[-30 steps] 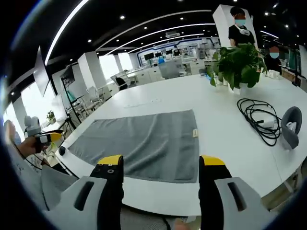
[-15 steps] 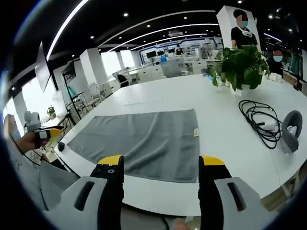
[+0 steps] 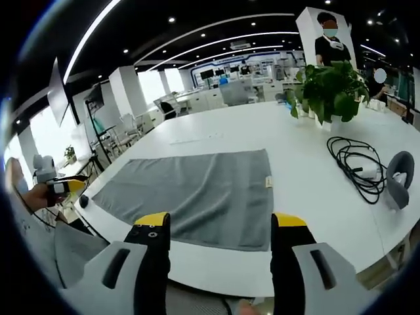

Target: Fold the towel on the table until its edges align and the towel forms a compact rectangular stack.

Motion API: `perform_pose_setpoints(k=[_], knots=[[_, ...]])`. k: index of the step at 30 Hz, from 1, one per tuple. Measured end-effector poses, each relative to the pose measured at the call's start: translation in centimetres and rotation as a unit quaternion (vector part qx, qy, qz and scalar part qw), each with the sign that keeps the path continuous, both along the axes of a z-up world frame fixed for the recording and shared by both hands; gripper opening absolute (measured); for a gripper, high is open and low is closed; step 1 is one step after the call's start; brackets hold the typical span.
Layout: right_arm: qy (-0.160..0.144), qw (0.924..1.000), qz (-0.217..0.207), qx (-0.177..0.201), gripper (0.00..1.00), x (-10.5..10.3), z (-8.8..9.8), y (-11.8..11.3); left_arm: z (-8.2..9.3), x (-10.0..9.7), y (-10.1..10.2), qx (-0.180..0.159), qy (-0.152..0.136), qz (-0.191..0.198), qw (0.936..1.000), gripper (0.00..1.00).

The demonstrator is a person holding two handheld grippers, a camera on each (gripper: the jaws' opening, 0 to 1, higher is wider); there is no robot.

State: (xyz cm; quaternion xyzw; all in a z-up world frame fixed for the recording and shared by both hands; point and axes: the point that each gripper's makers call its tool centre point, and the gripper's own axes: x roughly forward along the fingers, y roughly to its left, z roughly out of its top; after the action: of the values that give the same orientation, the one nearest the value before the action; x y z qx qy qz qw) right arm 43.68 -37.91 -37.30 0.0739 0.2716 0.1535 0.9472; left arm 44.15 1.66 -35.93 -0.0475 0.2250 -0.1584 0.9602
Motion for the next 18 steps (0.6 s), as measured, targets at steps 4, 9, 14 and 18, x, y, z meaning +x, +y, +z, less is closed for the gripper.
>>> perform_pose_setpoints(k=[4, 9, 14, 18], knots=[[0.000, 1.0000, -0.001, 0.000, 0.61, -0.08, -0.09, -0.02, 0.01, -0.04, 0.15, -0.001, 0.000, 0.002, 1.0000, 0.93], [0.001, 1.0000, -0.003, 0.001, 0.61, -0.23, -0.13, -0.07, -0.11, -0.17, 0.06, -0.001, 0.002, 0.001, 1.0000, 0.93], [0.000, 1.0000, -0.009, 0.003, 0.61, -0.19, -0.05, -0.39, -0.21, -0.23, -0.27, -0.004, 0.004, -0.003, 1.0000, 0.92], [-0.004, 1.0000, -0.009, 0.002, 0.61, -0.01, 0.14, -0.54, -0.16, -0.24, -0.76, -0.003, 0.004, -0.009, 0.9999, 0.92]])
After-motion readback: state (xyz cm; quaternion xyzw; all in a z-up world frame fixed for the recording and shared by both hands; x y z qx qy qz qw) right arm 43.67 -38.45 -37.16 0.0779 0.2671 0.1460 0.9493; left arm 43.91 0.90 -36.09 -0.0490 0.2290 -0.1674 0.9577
